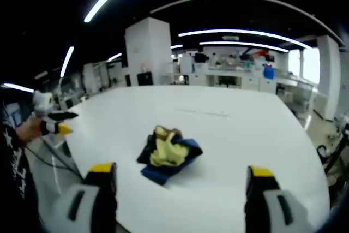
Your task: Fold the garment on the visible template until the final outline fits inside the template.
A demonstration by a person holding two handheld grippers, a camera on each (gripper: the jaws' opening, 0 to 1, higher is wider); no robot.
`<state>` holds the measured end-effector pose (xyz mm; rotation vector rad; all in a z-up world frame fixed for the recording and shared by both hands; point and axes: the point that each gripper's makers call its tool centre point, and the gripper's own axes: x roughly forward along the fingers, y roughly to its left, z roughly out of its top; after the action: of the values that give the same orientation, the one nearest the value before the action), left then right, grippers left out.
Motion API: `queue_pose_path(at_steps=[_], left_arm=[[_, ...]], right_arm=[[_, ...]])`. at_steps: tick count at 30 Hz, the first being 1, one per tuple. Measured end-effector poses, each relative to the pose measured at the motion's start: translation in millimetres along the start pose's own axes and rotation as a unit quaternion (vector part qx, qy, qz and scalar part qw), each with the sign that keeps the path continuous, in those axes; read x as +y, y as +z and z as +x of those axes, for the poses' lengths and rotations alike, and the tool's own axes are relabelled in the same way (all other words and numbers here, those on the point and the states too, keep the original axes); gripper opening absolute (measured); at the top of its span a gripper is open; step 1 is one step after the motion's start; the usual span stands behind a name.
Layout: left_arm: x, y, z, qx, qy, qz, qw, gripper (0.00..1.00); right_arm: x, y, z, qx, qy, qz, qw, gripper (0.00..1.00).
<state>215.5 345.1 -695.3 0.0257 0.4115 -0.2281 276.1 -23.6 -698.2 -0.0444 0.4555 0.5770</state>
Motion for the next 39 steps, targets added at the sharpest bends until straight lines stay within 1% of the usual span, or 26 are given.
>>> queue_pose_path(at_steps=[12, 23, 30, 37, 39], left_arm=[[-5.6, 0.7, 9, 0.006, -0.011, -0.001, 0.9999, 0.99], [-5.3, -0.3, 13, 0.012, -0.016, 0.001, 0.9998, 0.99], [-9.6, -0.2, 16, 0.01, -0.023, -0.004, 0.9997, 0.97], [-17.5, 0.7, 23, 0.003, -0.042, -0.015, 0.999, 0.93], [-19.8, 0.8, 25, 0.002, -0.046, -0.013, 0.9988, 0.92]], right_arm=[[-2, 0.8, 6, 0.004, 0.005, -0.001, 1.0, 0.99], [-2, -0.6, 11, 0.008, 0.01, -0.003, 0.9999, 0.99], [1, -1.0, 13, 0.009, 0.016, -0.006, 0.9998, 0.99], [4, -5.3, 19, 0.014, 0.023, -0.012, 0.9995, 0.97], [5, -6.5, 20, 0.016, 0.025, -0.011, 0.9995, 0.97]])
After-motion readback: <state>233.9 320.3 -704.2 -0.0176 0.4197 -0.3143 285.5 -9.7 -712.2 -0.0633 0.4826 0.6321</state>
